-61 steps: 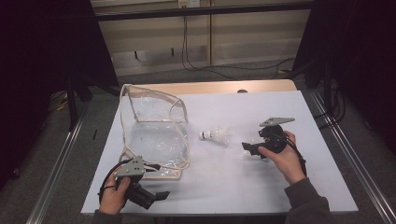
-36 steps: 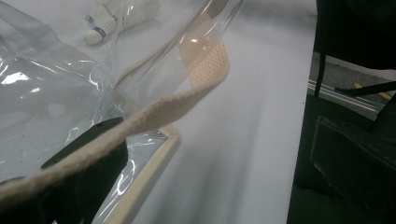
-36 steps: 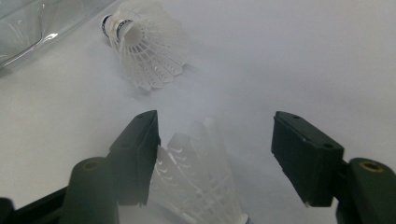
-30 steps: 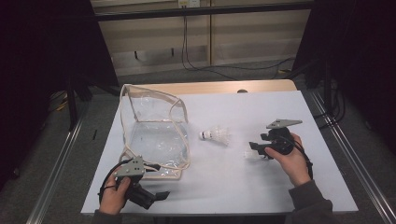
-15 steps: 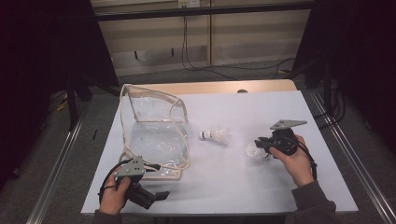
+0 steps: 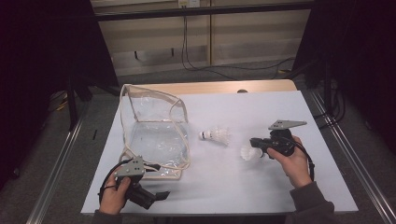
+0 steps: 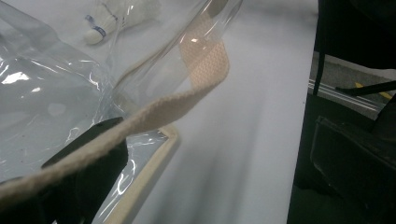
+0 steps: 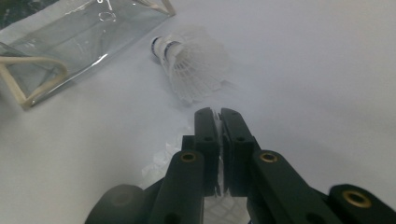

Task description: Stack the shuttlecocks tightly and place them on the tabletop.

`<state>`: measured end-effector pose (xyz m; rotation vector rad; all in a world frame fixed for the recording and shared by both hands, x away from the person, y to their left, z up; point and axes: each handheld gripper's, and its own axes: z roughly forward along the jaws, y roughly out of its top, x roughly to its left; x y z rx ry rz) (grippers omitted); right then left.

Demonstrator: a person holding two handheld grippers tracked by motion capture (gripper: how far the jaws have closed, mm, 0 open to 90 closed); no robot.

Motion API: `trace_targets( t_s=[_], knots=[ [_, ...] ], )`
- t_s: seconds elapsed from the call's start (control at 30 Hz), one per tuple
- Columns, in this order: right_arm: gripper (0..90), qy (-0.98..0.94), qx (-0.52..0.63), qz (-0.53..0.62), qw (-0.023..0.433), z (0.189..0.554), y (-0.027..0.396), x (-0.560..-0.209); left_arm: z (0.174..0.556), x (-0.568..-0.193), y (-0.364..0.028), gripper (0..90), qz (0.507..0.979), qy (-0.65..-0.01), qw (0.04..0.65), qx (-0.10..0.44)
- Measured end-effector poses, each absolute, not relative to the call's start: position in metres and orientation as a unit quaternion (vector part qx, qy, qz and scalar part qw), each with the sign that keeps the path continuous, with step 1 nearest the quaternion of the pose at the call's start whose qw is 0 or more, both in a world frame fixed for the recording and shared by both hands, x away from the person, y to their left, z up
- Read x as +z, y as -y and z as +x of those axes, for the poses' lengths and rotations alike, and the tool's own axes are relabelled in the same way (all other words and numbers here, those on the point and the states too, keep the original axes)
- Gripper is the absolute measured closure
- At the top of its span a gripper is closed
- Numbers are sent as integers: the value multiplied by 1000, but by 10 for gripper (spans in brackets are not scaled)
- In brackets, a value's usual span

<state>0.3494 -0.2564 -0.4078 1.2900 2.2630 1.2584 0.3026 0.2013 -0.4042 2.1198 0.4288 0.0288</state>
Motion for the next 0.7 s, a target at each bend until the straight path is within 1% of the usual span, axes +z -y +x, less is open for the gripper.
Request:
trace_targets(
  t_s=[0.23,0.6,0.7],
  knots=[
    [859,-781,442,429,108,350,246,-412,303,-404,-201,40,865,-175,470,12],
    [837,-785,426,433,120,351,252,-419,302,-404,-202,40,865,-174,470,13],
    [833,-781,431,437,116,351,256,-420,303,-404,-201,40,865,-175,471,13]
  ],
)
